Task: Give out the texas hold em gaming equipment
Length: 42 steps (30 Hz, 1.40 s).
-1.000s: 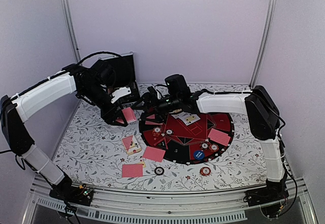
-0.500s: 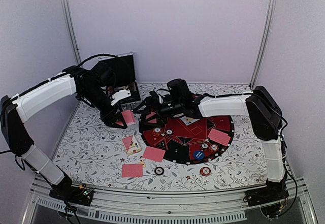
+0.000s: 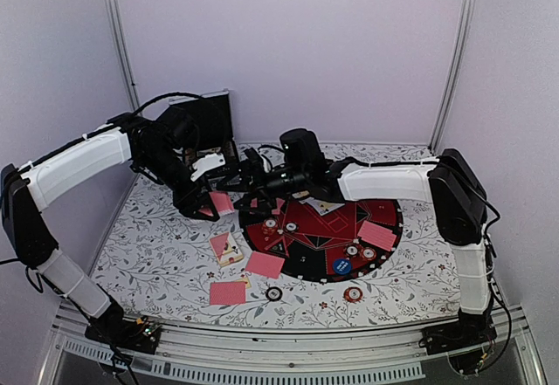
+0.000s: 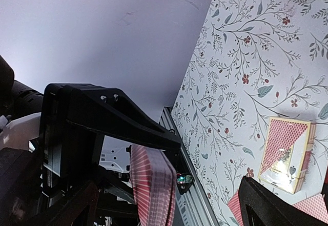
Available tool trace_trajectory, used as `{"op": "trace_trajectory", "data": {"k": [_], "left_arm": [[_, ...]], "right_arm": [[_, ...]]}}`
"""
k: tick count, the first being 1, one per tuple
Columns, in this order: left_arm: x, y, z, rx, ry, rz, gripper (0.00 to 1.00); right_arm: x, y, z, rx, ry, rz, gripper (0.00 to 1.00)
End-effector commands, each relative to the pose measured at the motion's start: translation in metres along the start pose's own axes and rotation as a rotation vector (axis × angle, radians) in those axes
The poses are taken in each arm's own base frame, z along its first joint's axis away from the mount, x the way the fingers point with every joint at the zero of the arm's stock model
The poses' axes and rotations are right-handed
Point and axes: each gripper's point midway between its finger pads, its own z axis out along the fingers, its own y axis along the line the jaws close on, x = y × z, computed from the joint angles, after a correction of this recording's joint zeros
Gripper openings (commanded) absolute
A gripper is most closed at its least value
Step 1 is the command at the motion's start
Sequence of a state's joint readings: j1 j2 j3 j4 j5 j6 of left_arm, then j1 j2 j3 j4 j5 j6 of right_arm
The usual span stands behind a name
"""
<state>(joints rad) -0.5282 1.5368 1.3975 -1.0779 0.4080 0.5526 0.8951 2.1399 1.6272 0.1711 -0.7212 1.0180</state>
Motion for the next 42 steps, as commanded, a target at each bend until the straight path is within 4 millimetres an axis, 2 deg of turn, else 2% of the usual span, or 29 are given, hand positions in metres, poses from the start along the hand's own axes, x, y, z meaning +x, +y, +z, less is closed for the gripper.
{"op": "trace_trajectory", "data": {"k": [1,5,8,18,24,28,32,37,42], "left_arm": [[-0.016,0.0,-0.01,-0.009,-0.06,0.028,0.0],[-0.019,0.001,-0.011,-0.012,-0.065,0.032,0.0],[-0.021,0.002,-0.012,-0.014,-0.07,0.036,0.0],[-0.022,-0.001,-0.012,0.002,-0.07,0.037,0.0],[-0.02,-0.002,-0.012,0.006,-0.066,0.037,0.0],[-0.021,-0.003,-0.013,0.005,-0.07,0.038,0.0],[-0.022,-0.003,-0.014,0.006,-0.074,0.04,0.0],[-0.021,-0.004,-0.015,0.008,-0.074,0.04,0.0],[-0.022,-0.005,-0.015,0.01,-0.075,0.041,0.0]], "right_arm": [[0.003,0.024,0.012,-0.068,0.031,-0.039,0.99],[0.01,0.029,0.024,-0.088,0.062,-0.042,0.99],[0.016,0.024,0.033,-0.094,0.091,-0.031,0.99],[0.013,0.019,0.048,-0.127,0.114,-0.012,0.99],[0.016,0.009,0.056,-0.132,0.136,0.014,0.99],[0.017,0.004,0.057,-0.127,0.141,0.028,0.97],[0.015,0.0,0.055,-0.124,0.141,0.038,0.91],[0.01,-0.012,0.045,-0.107,0.123,0.061,0.84],[0.001,-0.013,0.034,-0.101,0.099,0.06,0.81]]}}
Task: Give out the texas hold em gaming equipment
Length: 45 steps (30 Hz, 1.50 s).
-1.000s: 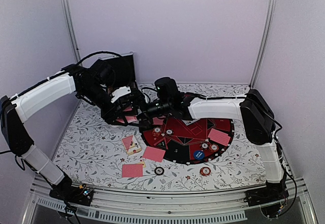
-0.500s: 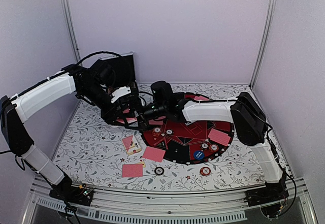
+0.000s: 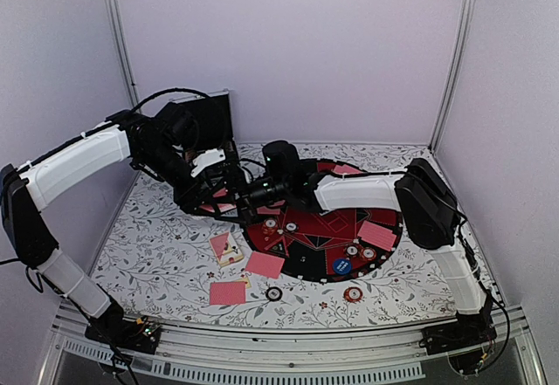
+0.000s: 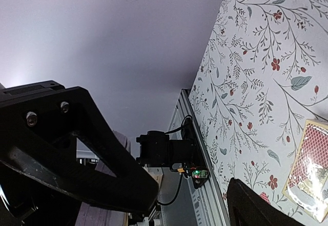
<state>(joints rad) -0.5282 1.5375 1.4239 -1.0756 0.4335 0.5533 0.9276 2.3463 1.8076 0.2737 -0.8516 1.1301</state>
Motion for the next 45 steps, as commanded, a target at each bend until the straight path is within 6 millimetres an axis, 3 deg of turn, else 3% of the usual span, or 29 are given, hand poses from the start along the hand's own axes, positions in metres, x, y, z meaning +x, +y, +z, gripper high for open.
{"op": "trace_trajectory", "data": {"k": [1,15,25,36,40,45], "left_arm": [[-0.012,-0.004,-0.009,0.004,-0.042,0.028,0.0],[-0.012,-0.005,-0.009,0.007,-0.044,0.026,0.0],[-0.008,-0.005,-0.006,0.008,-0.042,0.023,0.0],[-0.003,-0.002,-0.001,0.006,-0.035,0.018,0.0],[-0.001,-0.001,-0.001,0.004,-0.031,0.018,0.0],[0.002,-0.001,0.0,0.003,-0.027,0.014,0.0]], "right_arm": [[-0.008,-0.004,-0.017,0.015,-0.027,0.011,0.8],[-0.013,-0.01,-0.036,0.064,-0.051,0.004,0.74],[-0.015,0.001,-0.048,0.077,-0.059,-0.029,0.73],[-0.014,0.033,-0.058,0.036,-0.061,-0.068,0.75],[-0.013,0.039,-0.06,0.028,-0.06,-0.073,0.69],[-0.013,0.041,-0.064,0.027,-0.057,-0.076,0.51]]}}
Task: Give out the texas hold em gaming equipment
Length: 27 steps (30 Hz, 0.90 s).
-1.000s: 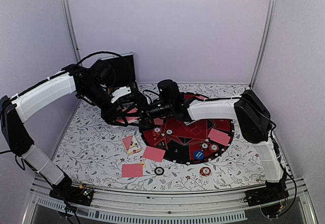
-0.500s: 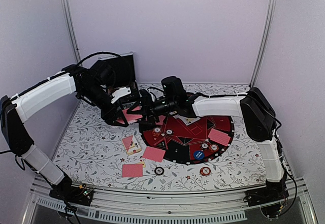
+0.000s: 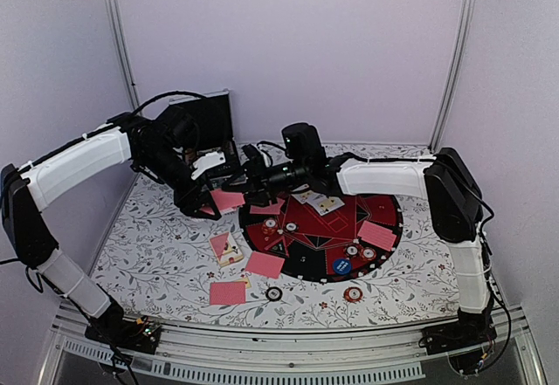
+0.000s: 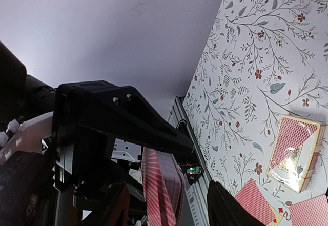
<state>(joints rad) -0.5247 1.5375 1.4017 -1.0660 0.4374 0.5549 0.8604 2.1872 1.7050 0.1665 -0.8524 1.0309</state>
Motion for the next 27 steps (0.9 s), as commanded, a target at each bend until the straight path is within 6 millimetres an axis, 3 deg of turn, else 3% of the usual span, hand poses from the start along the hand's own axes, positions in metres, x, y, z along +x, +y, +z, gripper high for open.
{"op": "trace_trajectory", "data": {"k": [1,19,27], "left_arm": [[-0.0029,-0.0002,-0.0046,-0.006,-0.033,0.021,0.0],[-0.0009,0.0017,-0.0041,-0.01,-0.031,0.018,0.0],[-0.0001,0.0023,-0.0047,-0.014,-0.029,0.015,0.0]], "right_arm": [[-0.0027,0.0189,-0.0151,-0.018,-0.01,-0.027,0.48],[-0.0014,0.0247,-0.0212,-0.04,0.021,-0.021,0.3],[0.0024,0.0248,-0.0231,-0.069,0.039,-0.001,0.17]]}}
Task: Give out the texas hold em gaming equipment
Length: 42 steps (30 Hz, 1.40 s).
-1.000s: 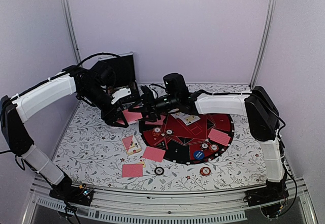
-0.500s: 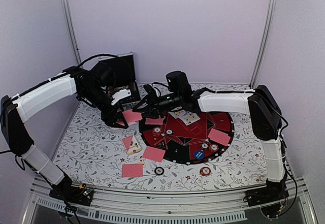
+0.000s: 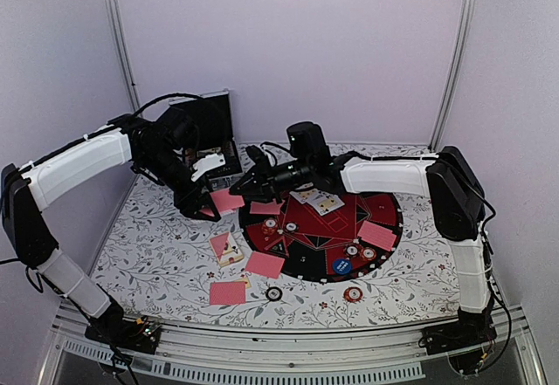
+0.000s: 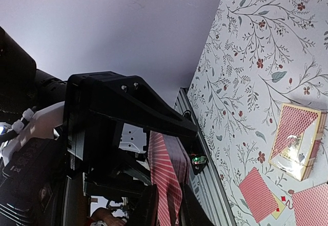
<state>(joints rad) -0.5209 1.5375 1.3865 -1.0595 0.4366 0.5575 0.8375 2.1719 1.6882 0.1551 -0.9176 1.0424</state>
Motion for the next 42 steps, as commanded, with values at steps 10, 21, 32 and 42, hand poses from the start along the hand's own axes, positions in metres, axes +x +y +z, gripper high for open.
{"op": "trace_trajectory", "data": {"k": [10,21,32,42], "left_arm": [[-0.003,0.003,-0.007,-0.017,-0.029,0.018,0.0],[0.001,0.004,-0.006,-0.016,-0.018,0.011,0.0],[0.003,0.005,-0.006,-0.014,-0.01,0.007,0.0],[0.0,0.005,-0.007,-0.013,-0.011,0.008,0.0]], "right_arm": [[-0.003,0.023,-0.029,-0.063,-0.021,-0.013,0.04],[-0.011,0.025,-0.059,-0.114,-0.051,0.005,0.0],[-0.03,-0.033,-0.15,0.003,-0.201,0.087,0.0],[-0.027,-0.117,-0.204,0.215,-0.287,0.164,0.0]]}}
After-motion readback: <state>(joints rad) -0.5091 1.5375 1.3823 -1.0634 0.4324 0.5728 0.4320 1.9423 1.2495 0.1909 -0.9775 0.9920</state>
